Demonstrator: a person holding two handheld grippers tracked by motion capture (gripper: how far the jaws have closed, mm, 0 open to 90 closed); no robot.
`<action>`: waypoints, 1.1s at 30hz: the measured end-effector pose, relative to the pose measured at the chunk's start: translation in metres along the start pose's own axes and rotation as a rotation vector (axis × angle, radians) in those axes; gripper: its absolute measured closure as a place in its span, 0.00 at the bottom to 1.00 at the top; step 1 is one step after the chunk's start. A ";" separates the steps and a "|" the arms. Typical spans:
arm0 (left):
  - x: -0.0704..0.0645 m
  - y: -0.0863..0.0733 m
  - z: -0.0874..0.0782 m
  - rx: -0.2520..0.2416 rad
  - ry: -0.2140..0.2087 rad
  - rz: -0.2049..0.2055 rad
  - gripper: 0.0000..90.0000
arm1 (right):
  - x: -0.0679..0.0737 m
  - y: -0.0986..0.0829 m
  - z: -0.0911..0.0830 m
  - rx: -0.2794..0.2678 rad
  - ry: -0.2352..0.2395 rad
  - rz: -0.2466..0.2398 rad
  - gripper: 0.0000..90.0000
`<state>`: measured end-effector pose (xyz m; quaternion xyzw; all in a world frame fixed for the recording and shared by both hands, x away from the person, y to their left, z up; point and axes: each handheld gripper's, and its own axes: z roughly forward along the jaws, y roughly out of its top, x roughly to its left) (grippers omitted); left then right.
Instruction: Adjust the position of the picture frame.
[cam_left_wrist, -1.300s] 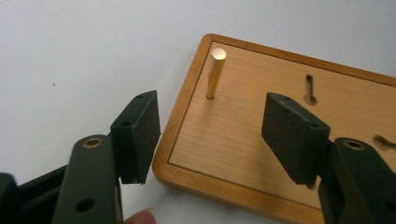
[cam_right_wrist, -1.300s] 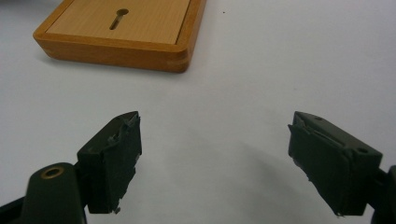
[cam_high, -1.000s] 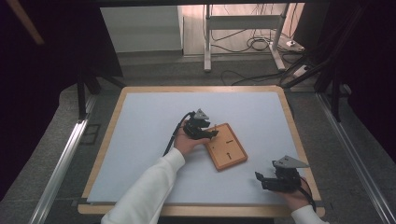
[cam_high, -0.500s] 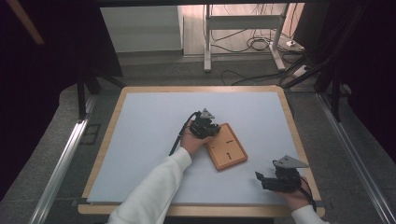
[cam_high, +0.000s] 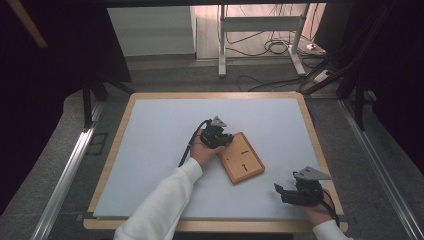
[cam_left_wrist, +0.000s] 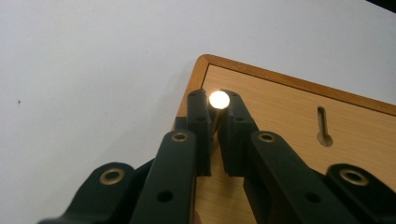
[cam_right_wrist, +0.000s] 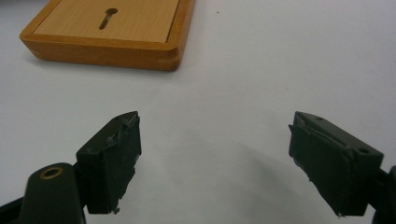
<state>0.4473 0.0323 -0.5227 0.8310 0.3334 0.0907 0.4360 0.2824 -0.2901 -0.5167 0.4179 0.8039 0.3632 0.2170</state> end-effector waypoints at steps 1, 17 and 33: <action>0.000 -0.001 -0.002 0.000 -0.003 0.002 0.93 | 0.000 0.000 0.000 0.000 0.000 0.000 0.19; -0.005 -0.029 -0.056 -0.014 -0.037 0.011 0.93 | 0.004 0.001 0.002 0.008 0.004 -0.007 0.19; 0.005 -0.053 -0.084 0.025 0.048 0.015 0.93 | 0.007 0.001 0.005 0.025 0.006 -0.013 0.19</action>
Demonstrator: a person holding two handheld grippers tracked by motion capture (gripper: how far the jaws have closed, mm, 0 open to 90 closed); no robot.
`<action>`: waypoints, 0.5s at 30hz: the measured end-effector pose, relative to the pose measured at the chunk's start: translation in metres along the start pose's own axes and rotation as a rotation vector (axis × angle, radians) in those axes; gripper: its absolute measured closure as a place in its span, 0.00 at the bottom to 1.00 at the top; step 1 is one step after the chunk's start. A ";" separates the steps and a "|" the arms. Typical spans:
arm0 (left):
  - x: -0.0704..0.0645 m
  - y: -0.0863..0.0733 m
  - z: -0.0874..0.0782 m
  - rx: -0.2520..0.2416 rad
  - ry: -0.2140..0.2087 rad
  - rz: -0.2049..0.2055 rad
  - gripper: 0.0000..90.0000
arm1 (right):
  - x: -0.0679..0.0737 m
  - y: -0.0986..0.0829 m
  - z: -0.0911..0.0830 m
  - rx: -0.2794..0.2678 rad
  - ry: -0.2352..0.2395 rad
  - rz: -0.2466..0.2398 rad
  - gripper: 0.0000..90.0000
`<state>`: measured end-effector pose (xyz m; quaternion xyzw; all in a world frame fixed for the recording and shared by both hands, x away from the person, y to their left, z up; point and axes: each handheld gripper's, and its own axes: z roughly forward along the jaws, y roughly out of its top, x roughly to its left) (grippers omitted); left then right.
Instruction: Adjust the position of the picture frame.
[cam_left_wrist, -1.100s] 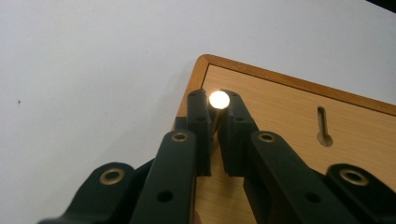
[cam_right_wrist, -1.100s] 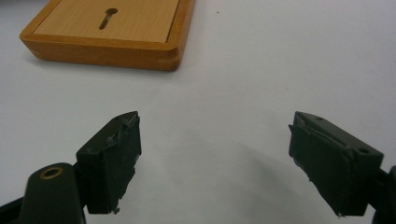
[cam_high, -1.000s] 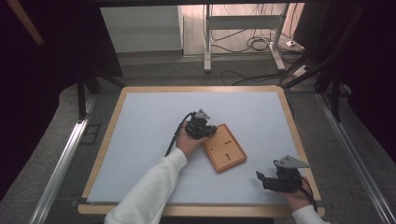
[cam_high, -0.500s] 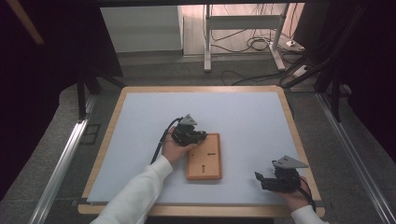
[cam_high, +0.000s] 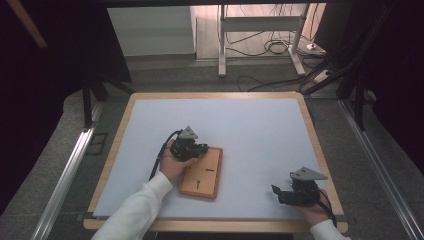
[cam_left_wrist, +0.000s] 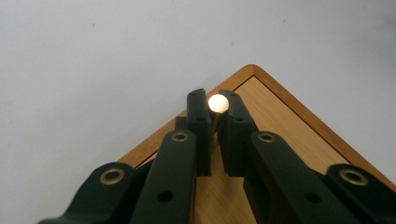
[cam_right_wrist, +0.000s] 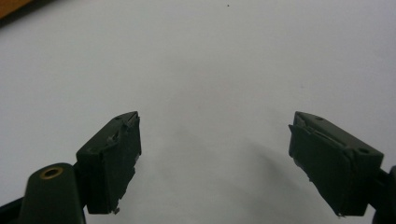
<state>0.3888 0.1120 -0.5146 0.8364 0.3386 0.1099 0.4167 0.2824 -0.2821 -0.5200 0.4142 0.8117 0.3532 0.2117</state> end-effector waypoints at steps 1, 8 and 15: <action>0.001 -0.001 0.000 0.000 -0.003 -0.008 0.93 | 0.000 0.000 0.000 -0.001 -0.001 0.000 0.19; 0.009 -0.010 0.000 0.024 0.012 -0.035 0.93 | 0.000 0.000 0.000 -0.004 -0.002 0.001 0.19; 0.009 -0.011 -0.001 0.002 0.013 -0.017 0.91 | 0.001 0.000 0.000 -0.001 -0.003 -0.007 0.19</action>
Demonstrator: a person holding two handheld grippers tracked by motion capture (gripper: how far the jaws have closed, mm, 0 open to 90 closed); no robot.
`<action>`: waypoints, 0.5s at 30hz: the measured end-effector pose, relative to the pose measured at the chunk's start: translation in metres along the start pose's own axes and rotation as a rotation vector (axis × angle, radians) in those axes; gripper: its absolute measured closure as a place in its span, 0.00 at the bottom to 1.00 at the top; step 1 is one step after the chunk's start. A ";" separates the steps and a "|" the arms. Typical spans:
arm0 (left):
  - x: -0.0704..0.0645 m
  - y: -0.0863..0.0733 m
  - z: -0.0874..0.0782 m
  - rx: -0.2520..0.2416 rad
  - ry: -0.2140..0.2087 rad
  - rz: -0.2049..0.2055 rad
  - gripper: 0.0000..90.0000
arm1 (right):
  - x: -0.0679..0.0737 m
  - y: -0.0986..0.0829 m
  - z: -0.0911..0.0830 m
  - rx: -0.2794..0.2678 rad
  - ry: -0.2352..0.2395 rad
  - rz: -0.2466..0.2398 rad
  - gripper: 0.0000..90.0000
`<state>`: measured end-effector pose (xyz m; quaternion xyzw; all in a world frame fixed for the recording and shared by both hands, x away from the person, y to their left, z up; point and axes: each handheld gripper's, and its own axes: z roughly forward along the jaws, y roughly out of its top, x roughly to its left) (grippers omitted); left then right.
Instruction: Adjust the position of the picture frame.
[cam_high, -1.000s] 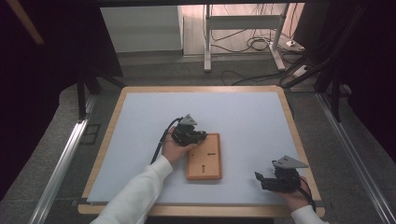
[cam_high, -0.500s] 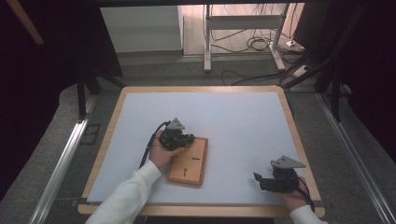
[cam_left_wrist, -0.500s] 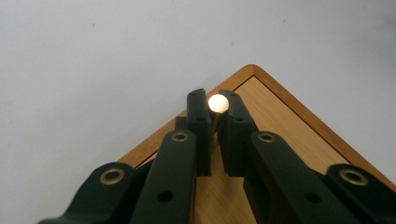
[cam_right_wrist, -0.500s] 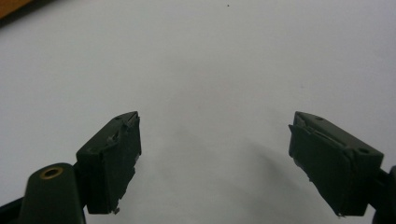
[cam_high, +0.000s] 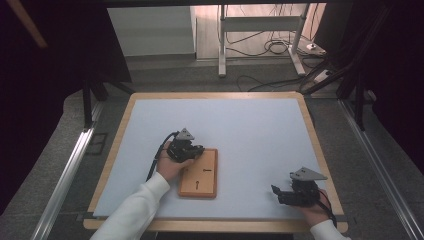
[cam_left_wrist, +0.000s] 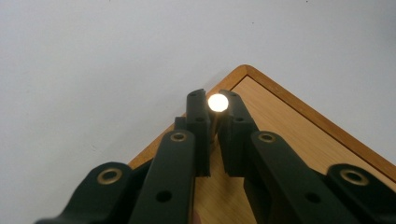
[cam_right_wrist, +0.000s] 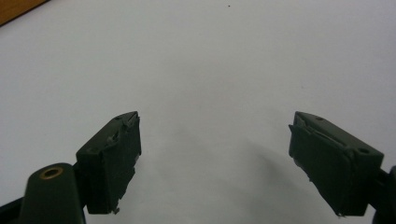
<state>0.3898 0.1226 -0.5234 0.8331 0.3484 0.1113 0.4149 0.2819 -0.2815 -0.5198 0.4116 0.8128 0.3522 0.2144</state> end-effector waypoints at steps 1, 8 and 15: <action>0.000 0.000 -0.001 -0.004 0.007 0.006 0.89 | 0.000 0.000 0.000 0.000 0.000 -0.001 0.19; 0.000 0.002 -0.018 -0.021 0.030 0.022 0.53 | 0.001 0.000 0.000 0.002 0.002 -0.003 0.19; -0.001 -0.011 -0.040 -0.004 0.042 0.056 0.41 | 0.001 -0.001 0.000 0.004 0.002 -0.001 0.19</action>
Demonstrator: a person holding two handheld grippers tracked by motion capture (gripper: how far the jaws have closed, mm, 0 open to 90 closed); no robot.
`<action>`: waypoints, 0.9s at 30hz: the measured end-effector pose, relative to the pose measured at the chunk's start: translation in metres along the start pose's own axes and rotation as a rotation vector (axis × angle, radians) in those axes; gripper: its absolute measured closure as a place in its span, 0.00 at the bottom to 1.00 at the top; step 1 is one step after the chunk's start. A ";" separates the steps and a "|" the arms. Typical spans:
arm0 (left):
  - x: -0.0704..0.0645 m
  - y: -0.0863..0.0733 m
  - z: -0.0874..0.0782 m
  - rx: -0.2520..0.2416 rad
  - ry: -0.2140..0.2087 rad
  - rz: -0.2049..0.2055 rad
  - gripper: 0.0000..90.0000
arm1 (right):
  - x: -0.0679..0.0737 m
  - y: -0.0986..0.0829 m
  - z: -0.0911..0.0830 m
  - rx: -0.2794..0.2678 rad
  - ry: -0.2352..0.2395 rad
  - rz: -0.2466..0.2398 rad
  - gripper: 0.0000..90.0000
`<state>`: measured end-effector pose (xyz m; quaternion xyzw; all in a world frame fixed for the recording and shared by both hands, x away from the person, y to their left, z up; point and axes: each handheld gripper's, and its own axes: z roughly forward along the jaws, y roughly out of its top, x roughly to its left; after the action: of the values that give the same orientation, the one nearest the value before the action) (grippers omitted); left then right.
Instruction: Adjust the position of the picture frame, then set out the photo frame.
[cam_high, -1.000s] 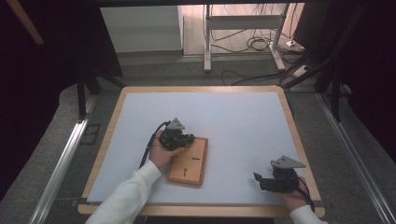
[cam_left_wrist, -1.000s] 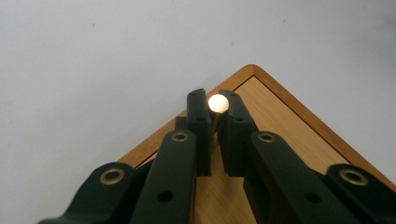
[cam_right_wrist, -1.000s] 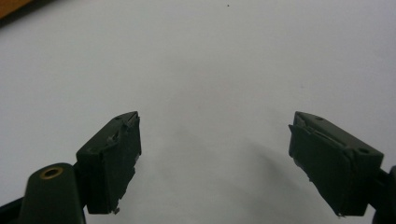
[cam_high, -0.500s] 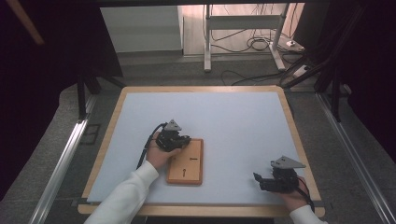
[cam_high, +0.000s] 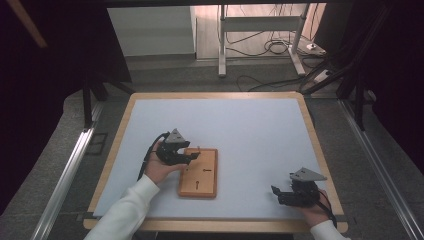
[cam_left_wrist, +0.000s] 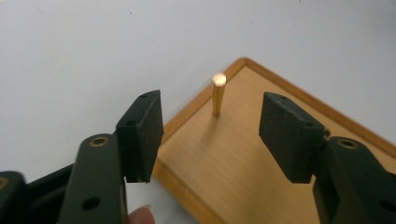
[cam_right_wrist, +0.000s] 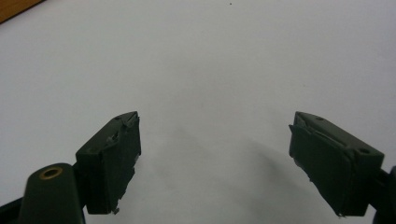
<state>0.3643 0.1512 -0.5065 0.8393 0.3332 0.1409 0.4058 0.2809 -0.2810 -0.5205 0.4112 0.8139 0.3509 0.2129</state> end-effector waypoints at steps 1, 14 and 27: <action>0.000 -0.002 -0.002 0.003 0.002 0.000 0.40 | 0.000 0.000 0.000 0.001 0.001 -0.002 0.19; -0.001 -0.014 -0.013 0.003 -0.008 0.019 0.38 | 0.002 0.001 0.000 -0.016 0.009 -0.017 0.19; -0.001 -0.008 -0.001 -0.007 -0.050 0.067 0.37 | 0.018 0.009 -0.003 -0.094 0.068 -0.062 0.19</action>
<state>0.3594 0.1545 -0.5119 0.8517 0.2941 0.1345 0.4123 0.2737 -0.2640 -0.5124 0.3631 0.8158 0.3956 0.2148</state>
